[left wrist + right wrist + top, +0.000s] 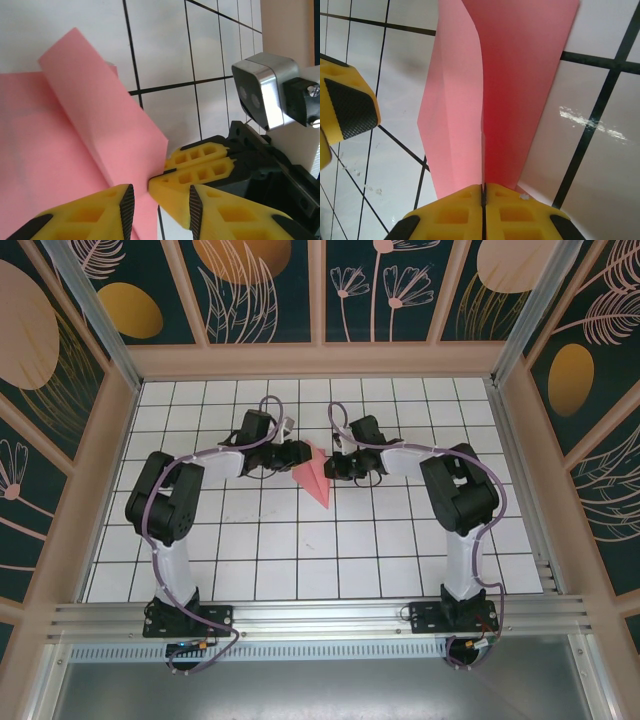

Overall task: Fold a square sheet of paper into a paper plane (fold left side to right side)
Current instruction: Fourth fold the wing at the center of the table.

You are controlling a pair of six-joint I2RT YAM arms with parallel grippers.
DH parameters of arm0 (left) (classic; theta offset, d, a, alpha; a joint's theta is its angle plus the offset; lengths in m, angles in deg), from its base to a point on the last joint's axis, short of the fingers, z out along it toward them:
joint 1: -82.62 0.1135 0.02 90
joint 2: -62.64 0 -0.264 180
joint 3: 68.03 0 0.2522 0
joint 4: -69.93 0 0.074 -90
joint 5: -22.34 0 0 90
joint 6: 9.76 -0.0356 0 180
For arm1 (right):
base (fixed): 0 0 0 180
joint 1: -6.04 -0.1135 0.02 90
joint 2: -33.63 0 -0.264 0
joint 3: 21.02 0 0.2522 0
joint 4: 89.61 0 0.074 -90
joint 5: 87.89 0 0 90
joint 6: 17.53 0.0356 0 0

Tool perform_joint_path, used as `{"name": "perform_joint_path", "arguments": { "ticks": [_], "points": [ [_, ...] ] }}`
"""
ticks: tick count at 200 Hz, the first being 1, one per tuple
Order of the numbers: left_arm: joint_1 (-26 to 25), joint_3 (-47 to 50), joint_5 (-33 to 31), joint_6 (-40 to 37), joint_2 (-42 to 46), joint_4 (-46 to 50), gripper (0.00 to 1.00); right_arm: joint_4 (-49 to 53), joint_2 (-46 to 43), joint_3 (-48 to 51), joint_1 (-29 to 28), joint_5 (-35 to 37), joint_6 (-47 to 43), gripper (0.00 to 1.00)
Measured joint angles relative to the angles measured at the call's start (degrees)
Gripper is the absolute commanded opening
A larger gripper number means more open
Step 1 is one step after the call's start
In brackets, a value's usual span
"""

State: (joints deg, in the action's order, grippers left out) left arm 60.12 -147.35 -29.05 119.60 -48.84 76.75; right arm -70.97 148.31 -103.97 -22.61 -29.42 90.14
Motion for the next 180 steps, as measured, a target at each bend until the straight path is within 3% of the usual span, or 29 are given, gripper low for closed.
{"name": "perform_joint_path", "arguments": {
  "ticks": [180],
  "points": [
    [-1.3,-6.8,0.4,0.2,-11.0,0.1,0.37,1.7,2.4,-1.5,0.0,2.7,-0.9,0.12]
  ]
}}
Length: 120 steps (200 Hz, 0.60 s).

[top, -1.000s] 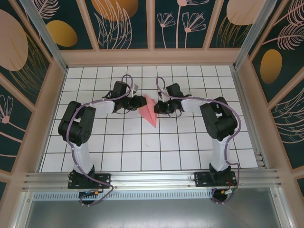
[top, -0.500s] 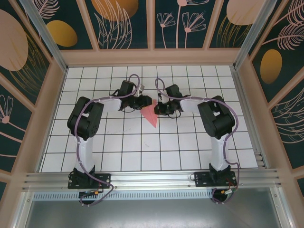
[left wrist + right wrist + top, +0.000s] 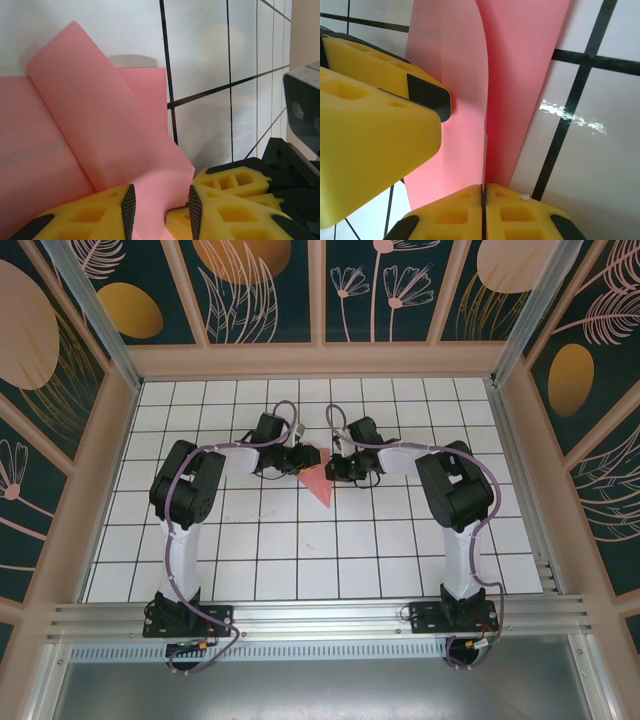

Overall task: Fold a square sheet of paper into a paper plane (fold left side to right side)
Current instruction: Fourth fold the wing at the center of the table.

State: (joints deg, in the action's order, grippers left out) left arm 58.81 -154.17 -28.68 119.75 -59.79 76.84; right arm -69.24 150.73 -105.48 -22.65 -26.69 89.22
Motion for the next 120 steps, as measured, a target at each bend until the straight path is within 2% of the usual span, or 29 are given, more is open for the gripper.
{"name": "perform_joint_path", "arguments": {
  "ticks": [43,82,120],
  "points": [
    [-0.2,-1.5,-0.7,0.0,-0.7,1.6,0.35,0.8,-0.9,-0.1,-0.1,1.7,-0.8,0.27],
    [-0.2,-1.6,-0.9,0.0,-0.7,2.0,0.35,1.1,-6.4,2.5,0.1,3.4,-1.4,0.29],
    [-0.2,-1.8,-1.1,-0.1,-0.7,2.4,0.35,-2.4,-9.2,6.2,-0.4,-0.6,-0.8,0.29]
  ]
}}
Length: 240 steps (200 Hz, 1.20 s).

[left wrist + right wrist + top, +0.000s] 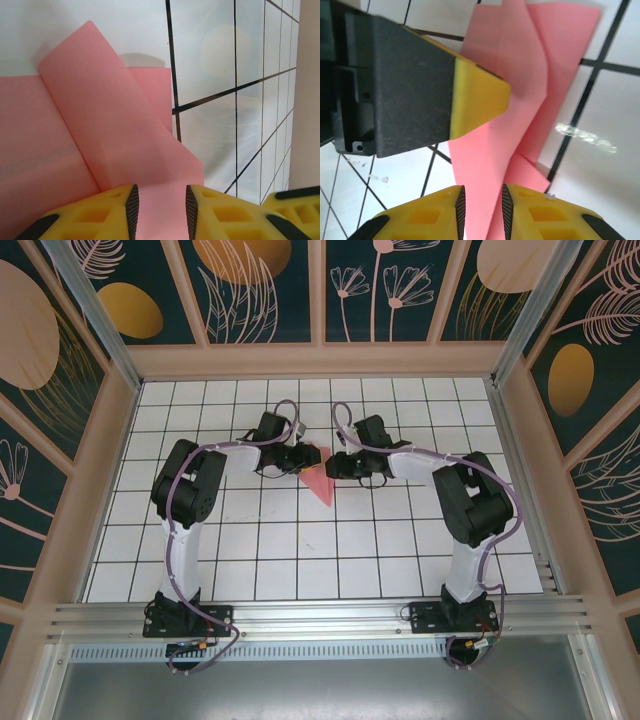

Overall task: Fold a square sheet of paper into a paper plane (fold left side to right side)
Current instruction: Fourth fold the wing at the center of the table.

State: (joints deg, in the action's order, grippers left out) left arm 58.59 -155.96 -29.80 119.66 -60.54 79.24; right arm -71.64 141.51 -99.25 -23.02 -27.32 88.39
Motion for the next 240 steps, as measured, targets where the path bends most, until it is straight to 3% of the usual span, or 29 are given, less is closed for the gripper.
{"name": "perform_joint_path", "arguments": {
  "ticks": [95,240],
  "points": [
    [0.0,-0.3,-0.4,-0.2,0.0,0.6,0.35,-2.7,2.6,0.7,-1.3,-4.0,1.1,0.28],
    [-0.4,-2.1,-0.7,-0.4,0.0,2.7,0.45,2.6,5.8,-2.1,-1.7,1.4,-0.5,0.27]
  ]
}}
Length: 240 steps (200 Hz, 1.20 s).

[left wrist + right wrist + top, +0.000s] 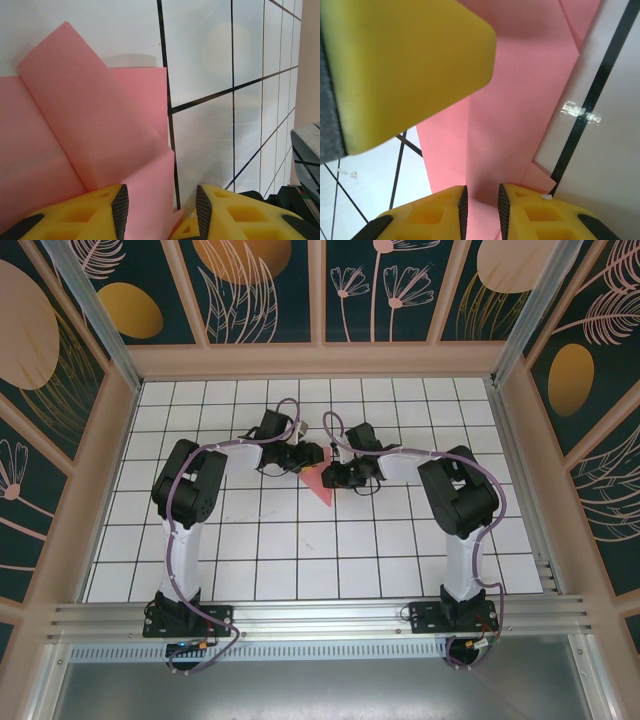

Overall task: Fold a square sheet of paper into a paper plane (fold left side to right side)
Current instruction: Fourth fold the wing at the center of the table.

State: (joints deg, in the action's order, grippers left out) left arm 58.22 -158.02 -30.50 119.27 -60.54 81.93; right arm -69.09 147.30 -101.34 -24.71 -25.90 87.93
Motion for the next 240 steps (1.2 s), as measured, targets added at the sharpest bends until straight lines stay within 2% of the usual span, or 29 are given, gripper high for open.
{"name": "perform_joint_path", "arguments": {
  "ticks": [94,166,240],
  "points": [
    [0.5,-7.8,-2.1,-1.0,-4.2,3.6,0.46,2.6,0.1,-1.3,-2.3,6.3,-1.9,0.27],
    [1.3,-10.4,-0.8,-1.0,-5.7,5.7,0.47,2.4,0.1,-1.3,-2.6,7.2,-2.1,0.27],
    [4.0,-18.7,-1.1,-1.1,-10.1,8.5,0.5,1.6,0.2,-1.3,-2.8,7.6,-2.1,0.27]
  ]
}}
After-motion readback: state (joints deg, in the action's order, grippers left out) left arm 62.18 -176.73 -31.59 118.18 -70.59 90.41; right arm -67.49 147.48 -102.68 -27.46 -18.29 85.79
